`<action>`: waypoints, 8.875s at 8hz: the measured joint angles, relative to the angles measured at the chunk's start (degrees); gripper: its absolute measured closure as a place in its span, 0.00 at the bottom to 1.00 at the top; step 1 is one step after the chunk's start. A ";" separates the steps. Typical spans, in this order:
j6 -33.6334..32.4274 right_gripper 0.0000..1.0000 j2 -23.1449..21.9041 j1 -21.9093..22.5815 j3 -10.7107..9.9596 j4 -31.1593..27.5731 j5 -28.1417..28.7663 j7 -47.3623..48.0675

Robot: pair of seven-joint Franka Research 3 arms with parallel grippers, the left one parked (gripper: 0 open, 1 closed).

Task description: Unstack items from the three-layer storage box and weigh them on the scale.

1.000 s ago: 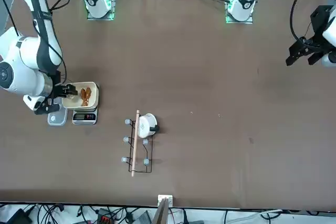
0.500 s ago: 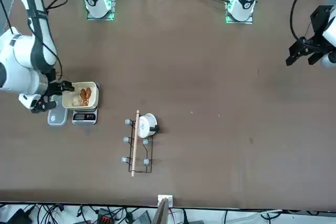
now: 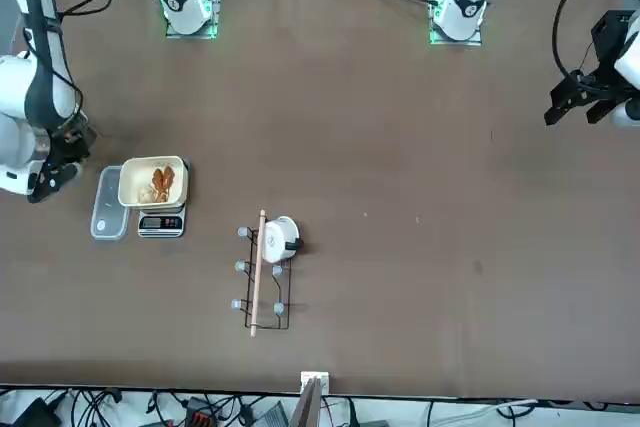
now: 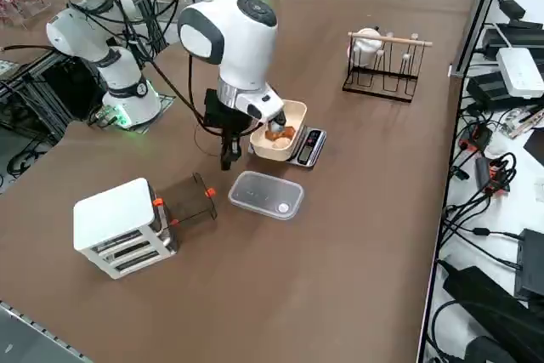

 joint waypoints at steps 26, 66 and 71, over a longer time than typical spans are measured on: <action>8.50 0.96 -0.17 -13.15 3.96 -8.57 -8.76 -3.30; 16.85 0.17 6.88 -7.57 4.96 -3.33 0.11 5.66; 3.81 0.19 4.55 -10.81 3.10 0.07 -1.29 -6.23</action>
